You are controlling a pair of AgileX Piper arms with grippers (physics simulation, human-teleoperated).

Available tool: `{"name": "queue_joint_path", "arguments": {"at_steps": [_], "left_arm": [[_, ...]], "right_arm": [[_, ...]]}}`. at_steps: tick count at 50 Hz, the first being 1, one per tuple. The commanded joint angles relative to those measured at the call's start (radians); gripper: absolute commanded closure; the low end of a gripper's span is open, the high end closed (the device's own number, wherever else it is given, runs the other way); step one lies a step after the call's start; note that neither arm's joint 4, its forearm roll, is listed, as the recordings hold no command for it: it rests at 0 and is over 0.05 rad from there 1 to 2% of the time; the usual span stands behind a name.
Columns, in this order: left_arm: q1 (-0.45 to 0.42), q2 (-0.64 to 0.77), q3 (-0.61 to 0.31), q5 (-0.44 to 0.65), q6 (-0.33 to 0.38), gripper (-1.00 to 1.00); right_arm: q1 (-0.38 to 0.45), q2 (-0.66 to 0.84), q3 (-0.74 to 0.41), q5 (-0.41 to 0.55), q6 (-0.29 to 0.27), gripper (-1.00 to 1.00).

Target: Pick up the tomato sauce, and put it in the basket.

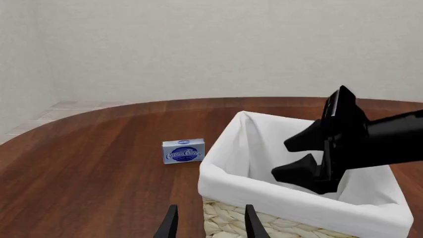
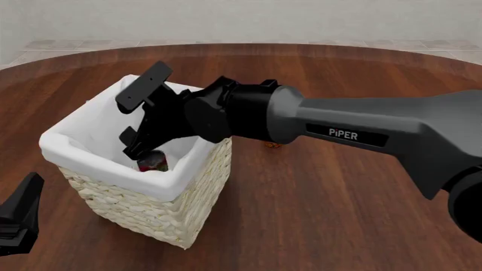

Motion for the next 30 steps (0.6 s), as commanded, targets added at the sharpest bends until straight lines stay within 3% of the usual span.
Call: {"name": "queue_joint_path", "arguments": {"at_steps": [1,21,30], "left_arm": [[0.0,-0.001,0.0,0.0,0.0,-1.0],[0.0,-0.001,0.0,0.0,0.0,-1.0],[0.0,-0.001,0.0,0.0,0.0,-1.0]], "right_arm": [[0.003,-0.007,-0.005,0.005,0.001,-1.0],[-0.008,-0.096,-0.014,0.009,-0.007,-1.0],[0.002,-0.174,0.033,-0.001,-0.01,-1.0]]}}
